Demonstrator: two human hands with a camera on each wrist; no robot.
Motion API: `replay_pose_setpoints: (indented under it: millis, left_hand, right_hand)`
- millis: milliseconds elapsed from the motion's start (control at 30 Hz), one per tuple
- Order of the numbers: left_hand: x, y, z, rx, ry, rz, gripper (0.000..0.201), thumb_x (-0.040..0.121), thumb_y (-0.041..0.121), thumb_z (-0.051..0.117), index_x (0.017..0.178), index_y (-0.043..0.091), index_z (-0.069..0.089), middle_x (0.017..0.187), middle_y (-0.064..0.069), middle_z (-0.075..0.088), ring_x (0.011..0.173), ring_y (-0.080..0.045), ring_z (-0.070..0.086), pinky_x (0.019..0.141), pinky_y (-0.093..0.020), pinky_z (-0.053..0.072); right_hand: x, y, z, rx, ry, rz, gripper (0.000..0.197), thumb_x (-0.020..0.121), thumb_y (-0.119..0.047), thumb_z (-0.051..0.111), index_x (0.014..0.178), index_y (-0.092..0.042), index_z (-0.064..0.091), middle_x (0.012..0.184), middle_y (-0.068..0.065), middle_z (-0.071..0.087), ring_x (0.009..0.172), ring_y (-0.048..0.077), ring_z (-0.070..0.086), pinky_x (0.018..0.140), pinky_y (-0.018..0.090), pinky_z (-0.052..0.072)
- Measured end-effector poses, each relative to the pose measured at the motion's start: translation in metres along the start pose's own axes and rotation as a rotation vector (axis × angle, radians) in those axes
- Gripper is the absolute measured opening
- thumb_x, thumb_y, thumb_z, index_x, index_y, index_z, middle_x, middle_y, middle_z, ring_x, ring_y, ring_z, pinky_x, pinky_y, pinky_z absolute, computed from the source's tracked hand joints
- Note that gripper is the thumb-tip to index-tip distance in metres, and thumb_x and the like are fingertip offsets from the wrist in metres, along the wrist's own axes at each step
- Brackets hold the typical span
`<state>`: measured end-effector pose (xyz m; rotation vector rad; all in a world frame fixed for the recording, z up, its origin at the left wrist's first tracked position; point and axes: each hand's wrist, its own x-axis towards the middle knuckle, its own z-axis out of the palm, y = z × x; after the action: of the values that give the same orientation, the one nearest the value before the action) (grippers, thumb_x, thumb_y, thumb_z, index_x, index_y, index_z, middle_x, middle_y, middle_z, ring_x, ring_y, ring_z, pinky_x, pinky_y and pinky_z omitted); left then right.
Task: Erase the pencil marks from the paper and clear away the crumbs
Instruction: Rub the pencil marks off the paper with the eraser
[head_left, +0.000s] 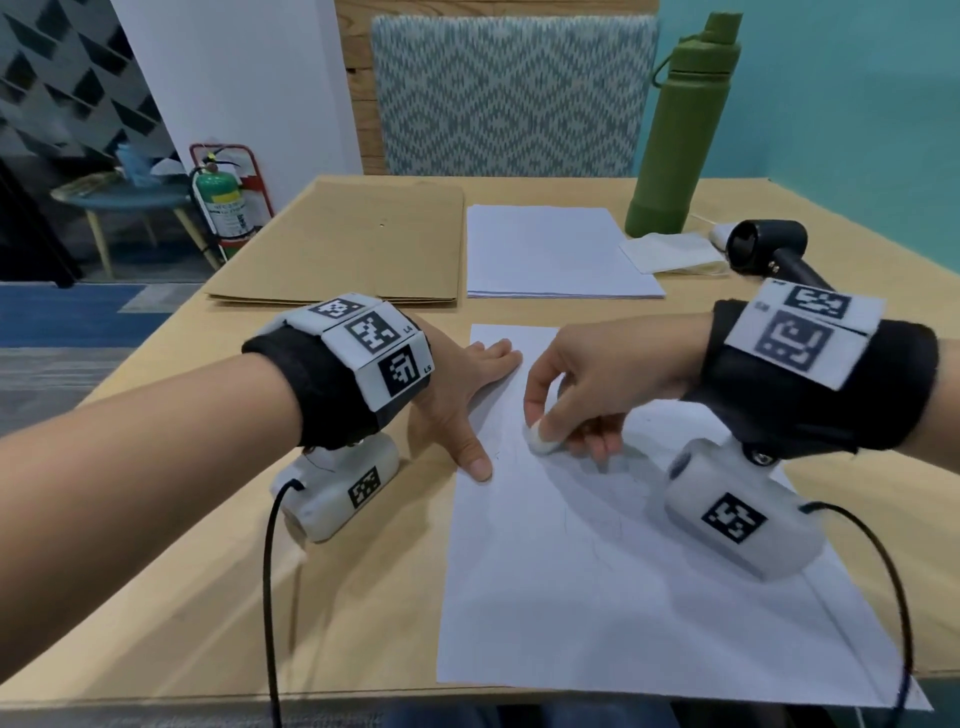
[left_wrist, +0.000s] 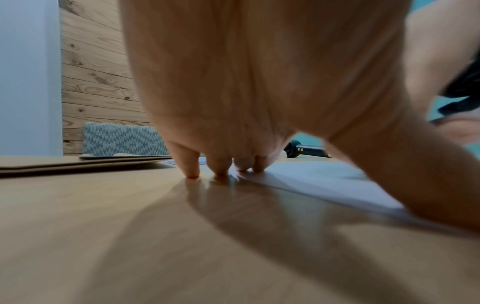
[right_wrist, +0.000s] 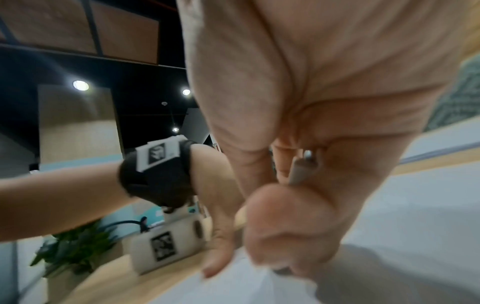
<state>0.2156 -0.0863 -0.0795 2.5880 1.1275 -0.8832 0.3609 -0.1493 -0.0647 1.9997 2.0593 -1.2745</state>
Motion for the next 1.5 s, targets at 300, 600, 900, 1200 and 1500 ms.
replay_pose_setpoints:
  millis: [300, 600, 900, 1200, 1500]
  left_hand:
    - [0.004, -0.004, 0.001, -0.006, 0.015, 0.009, 0.127, 0.066, 0.059, 0.071, 0.147, 0.028, -0.021, 0.158, 0.009, -0.013, 0.147, -0.012, 0.0, 0.119, -0.042, 0.01]
    - [-0.001, 0.0, 0.0, -0.036, 0.029, 0.053, 0.121, 0.07, 0.052, 0.073, 0.147, 0.033, -0.018, 0.157, 0.011, -0.011, 0.146, -0.011, -0.003, 0.117, -0.041, 0.008]
    - [-0.006, 0.003, -0.001, -0.036, 0.014, 0.054, 0.111, 0.075, 0.049, 0.07, 0.148, 0.034, -0.012, 0.157, 0.01, -0.005, 0.146, -0.013, 0.003, 0.116, -0.037, 0.011]
    - [-0.005, 0.002, 0.0, -0.034, 0.007, 0.041, 0.113, 0.073, 0.051, 0.07, 0.147, 0.037, -0.014, 0.157, 0.01, -0.017, 0.146, -0.011, -0.011, 0.117, -0.042, 0.005]
    - [-0.001, -0.002, 0.003, -0.039, 0.03, 0.066, 0.123, 0.069, 0.053, 0.074, 0.146, 0.034, -0.02, 0.157, 0.011, -0.013, 0.147, -0.012, -0.008, 0.119, -0.046, 0.006]
  right_hand:
    - [0.013, -0.006, -0.009, 0.041, 0.162, -0.012, 0.003, 0.084, 0.0, 0.063, 0.086, -0.001, 0.062, 0.06, 0.01, 0.061, 0.037, 0.01, 0.058, 0.042, 0.016, 0.048]
    - [0.019, -0.009, -0.009, 0.086, 0.18, -0.026, 0.003, 0.085, 0.001, 0.063, 0.087, 0.0, 0.064, 0.058, 0.008, 0.061, 0.036, 0.008, 0.055, 0.043, 0.017, 0.05]
    - [0.012, -0.013, 0.0, 0.066, -0.011, -0.042, 0.004, 0.085, 0.0, 0.063, 0.084, -0.003, 0.062, 0.061, 0.009, 0.06, 0.039, 0.008, 0.057, 0.045, 0.017, 0.051]
    - [0.009, -0.012, 0.006, 0.059, -0.005, -0.047, 0.002, 0.086, -0.002, 0.061, 0.088, -0.003, 0.061, 0.063, 0.01, 0.06, 0.038, 0.008, 0.056, 0.044, 0.016, 0.049]
    - [0.017, -0.007, -0.01, 0.029, 0.178, -0.009, 0.006, 0.086, -0.002, 0.061, 0.092, -0.001, 0.061, 0.064, 0.011, 0.06, 0.036, 0.009, 0.055, 0.044, 0.018, 0.051]
